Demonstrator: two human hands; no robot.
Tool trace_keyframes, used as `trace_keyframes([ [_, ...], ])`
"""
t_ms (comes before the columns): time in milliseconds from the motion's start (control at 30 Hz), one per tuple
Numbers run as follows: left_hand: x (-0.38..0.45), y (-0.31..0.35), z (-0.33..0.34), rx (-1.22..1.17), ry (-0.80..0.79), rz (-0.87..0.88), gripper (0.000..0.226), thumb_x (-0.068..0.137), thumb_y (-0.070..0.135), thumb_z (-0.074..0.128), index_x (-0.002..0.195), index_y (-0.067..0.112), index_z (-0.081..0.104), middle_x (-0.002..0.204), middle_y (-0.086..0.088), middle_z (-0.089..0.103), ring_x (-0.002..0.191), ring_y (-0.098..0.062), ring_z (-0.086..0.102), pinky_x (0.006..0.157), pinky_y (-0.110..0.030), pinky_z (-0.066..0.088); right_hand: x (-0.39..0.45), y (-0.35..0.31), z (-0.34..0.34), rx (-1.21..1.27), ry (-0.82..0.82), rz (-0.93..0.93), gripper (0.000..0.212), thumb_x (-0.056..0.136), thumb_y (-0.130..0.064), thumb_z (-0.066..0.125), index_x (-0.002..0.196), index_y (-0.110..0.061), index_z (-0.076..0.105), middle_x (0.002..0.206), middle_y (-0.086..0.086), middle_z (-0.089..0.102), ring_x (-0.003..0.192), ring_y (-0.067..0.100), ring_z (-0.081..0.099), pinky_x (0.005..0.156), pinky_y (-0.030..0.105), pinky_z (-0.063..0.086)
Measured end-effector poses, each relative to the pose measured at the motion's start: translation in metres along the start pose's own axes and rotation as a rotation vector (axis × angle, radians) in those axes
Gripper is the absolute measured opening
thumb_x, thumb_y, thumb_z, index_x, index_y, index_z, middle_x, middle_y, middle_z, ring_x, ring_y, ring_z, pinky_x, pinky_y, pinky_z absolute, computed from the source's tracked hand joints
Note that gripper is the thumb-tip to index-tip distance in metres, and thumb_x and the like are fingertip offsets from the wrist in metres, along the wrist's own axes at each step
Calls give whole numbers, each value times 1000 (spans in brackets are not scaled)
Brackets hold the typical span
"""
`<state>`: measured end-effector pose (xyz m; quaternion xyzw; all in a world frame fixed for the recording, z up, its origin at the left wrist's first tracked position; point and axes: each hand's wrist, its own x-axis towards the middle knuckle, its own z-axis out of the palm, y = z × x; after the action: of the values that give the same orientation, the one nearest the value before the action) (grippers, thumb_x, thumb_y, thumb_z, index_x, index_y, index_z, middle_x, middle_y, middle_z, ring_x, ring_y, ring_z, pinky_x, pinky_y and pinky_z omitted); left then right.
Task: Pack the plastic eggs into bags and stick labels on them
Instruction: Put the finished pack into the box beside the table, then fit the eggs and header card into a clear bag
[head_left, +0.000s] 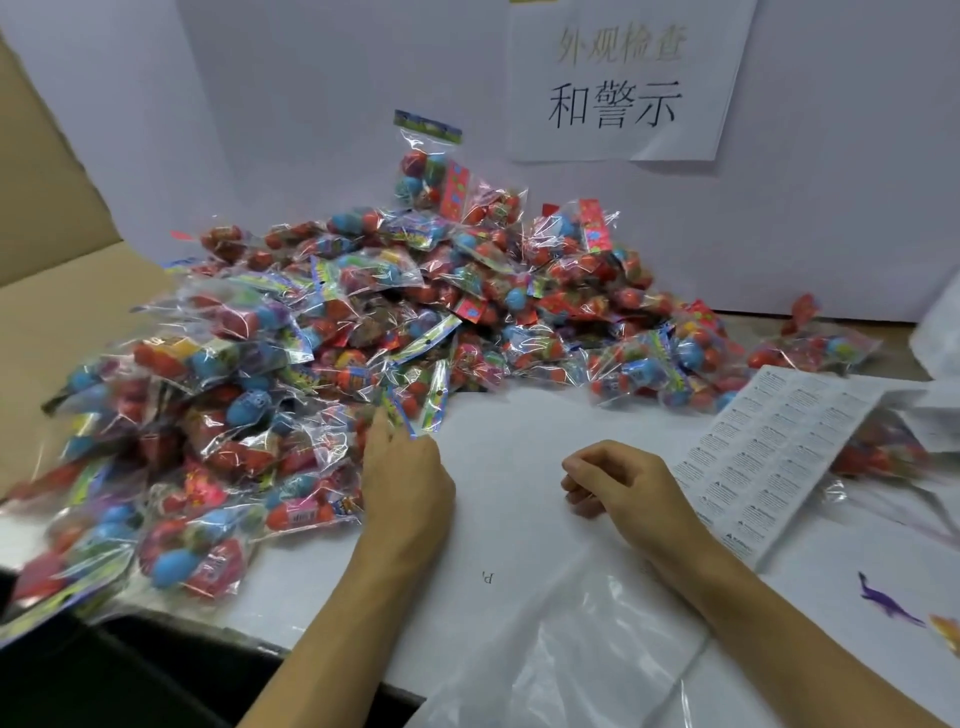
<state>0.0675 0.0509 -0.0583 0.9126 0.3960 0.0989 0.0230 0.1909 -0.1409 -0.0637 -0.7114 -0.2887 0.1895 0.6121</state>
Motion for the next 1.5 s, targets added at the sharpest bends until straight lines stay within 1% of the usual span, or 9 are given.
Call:
trace_keyframes([
  [133,-7,5,6,-201,135,214,23,96,7,51,96,0,73,127,-23,68,155,-35,23,127,-43,13,0,-2,0,14,6,16,15,95,-15,69,81,-16,75,75,3,75,67,17,71,63,25,54],
  [267,-18,26,7,-537,-3,540,34,100,20,56,131,12,68,151,-17,49,148,-33,34,120,-41,30,1,-2,1,21,67,30,10,93,-14,70,86,-21,73,79,4,75,66,16,70,61,23,54],
  [433,-24,31,14,-566,-54,799,59,96,23,56,153,32,45,156,-1,46,156,-7,12,124,-25,2,5,-1,-1,56,58,116,23,94,-16,70,112,-30,69,116,-5,67,97,12,71,82,35,62],
  [733,-28,32,8,-815,-116,794,63,92,21,64,151,33,44,146,17,53,132,-9,52,109,-31,44,8,-8,-13,311,-10,256,18,95,-4,62,108,-3,75,94,17,76,82,22,71,66,24,56],
  [867,-30,31,4,-841,-57,764,63,92,24,67,151,20,47,146,9,56,134,-9,53,110,-32,44,8,-5,-9,280,43,219,17,91,-7,69,81,-11,83,82,10,77,73,14,70,64,23,54],
  [1000,-32,35,1,-888,140,715,50,91,25,71,139,21,56,127,9,64,114,-9,60,97,-17,44,7,-4,-11,231,139,128,8,84,-9,78,81,-16,81,83,5,77,74,11,69,64,27,55],
  [1167,-23,34,0,-817,446,552,49,90,34,66,132,8,62,132,0,61,124,-15,51,109,-30,40,3,-6,-13,222,141,8,24,86,14,66,85,-10,72,82,5,77,81,17,74,69,22,58],
  [1333,-24,33,1,-735,333,603,63,85,49,70,140,19,60,144,10,55,143,-13,40,119,-31,25,-2,-10,-10,276,28,-143,26,86,23,58,92,-1,64,84,10,76,84,20,74,76,23,57],
  [1500,-24,32,4,-629,405,587,69,77,60,71,136,24,66,109,1,61,113,-20,47,99,-36,31,-6,-10,-8,294,-19,-192,26,88,24,54,99,1,61,90,11,76,92,20,73,81,25,57],
])
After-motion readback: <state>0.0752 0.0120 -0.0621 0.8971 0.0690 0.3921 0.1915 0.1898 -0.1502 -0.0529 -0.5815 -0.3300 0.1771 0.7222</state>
